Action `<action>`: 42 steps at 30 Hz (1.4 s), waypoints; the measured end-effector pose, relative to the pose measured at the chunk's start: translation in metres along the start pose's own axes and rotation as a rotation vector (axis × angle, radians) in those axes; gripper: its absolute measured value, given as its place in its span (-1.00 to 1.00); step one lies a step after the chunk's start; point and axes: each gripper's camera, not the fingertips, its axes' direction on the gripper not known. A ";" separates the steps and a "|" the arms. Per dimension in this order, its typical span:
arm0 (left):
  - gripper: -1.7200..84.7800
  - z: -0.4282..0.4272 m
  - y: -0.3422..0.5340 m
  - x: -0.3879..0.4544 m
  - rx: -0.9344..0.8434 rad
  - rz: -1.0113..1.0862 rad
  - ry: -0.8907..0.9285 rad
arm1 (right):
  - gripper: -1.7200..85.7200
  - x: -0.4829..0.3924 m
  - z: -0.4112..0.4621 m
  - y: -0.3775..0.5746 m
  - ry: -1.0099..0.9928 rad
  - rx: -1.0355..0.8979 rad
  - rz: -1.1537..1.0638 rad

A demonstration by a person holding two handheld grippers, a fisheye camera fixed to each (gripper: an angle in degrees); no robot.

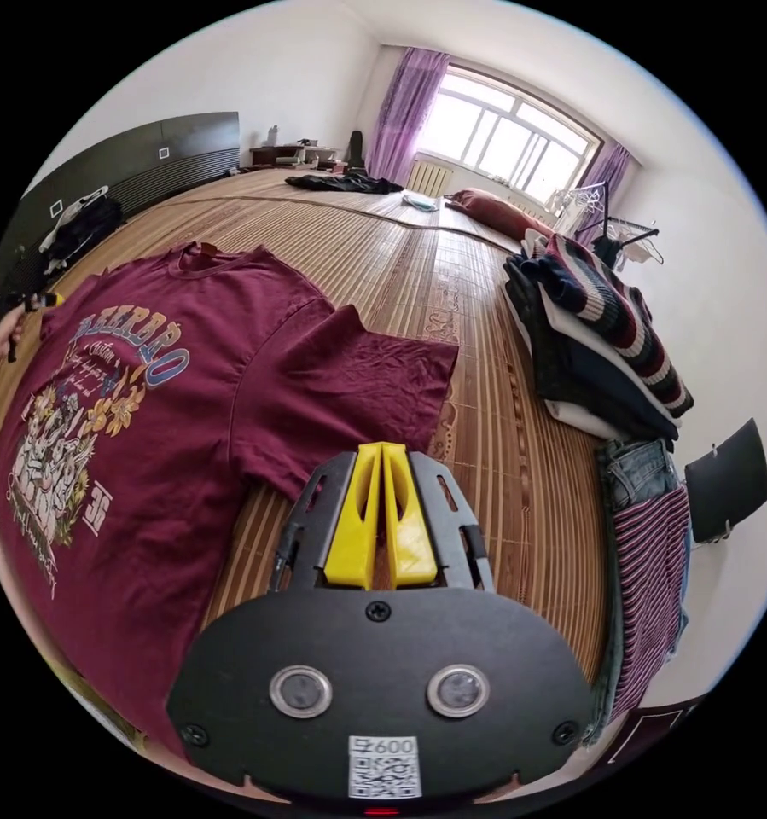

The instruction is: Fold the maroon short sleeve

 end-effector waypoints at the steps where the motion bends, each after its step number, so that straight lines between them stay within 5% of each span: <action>1: -0.94 0.012 0.002 -0.014 -0.026 0.050 0.023 | -0.98 0.002 0.000 0.001 -0.005 0.000 0.003; 3: -0.94 0.009 0.008 -0.043 -0.036 -0.113 0.136 | -0.98 0.004 0.001 0.005 0.004 -0.001 -0.003; 8: -0.93 -0.006 0.017 -0.063 -0.108 -0.094 0.122 | -0.98 0.010 0.001 0.013 0.016 0.001 -0.010; 11: -0.91 -0.031 0.031 -0.082 0.033 -0.120 0.102 | -0.98 0.017 0.000 0.017 0.003 0.003 -0.002; 14: -0.69 -0.047 0.072 -0.138 0.106 -0.247 0.412 | -0.98 0.031 0.000 0.020 -0.040 0.005 0.025; 18: -0.69 -0.026 0.094 -0.175 0.076 -0.281 0.674 | -0.98 0.046 0.000 0.024 -0.079 0.006 0.050; 23: -0.81 -0.007 0.080 -0.169 0.032 -0.172 0.652 | -0.98 0.050 0.000 0.027 -0.077 0.006 0.050; 29: -0.91 -0.040 0.045 -0.134 -0.056 0.064 0.418 | -0.98 0.057 0.000 0.030 -0.088 0.008 0.058; 35: -0.90 -0.070 0.010 -0.144 -0.178 -0.074 0.404 | -0.98 0.057 0.000 0.031 -0.077 0.010 0.051; 39: -0.85 -0.061 0.015 -0.146 -0.297 -0.125 0.136 | -0.98 0.055 0.000 0.031 -0.068 0.010 0.045; 42: -0.88 -0.061 0.015 -0.134 -0.216 -0.096 0.232 | -0.98 0.060 0.000 0.030 -0.090 0.011 0.060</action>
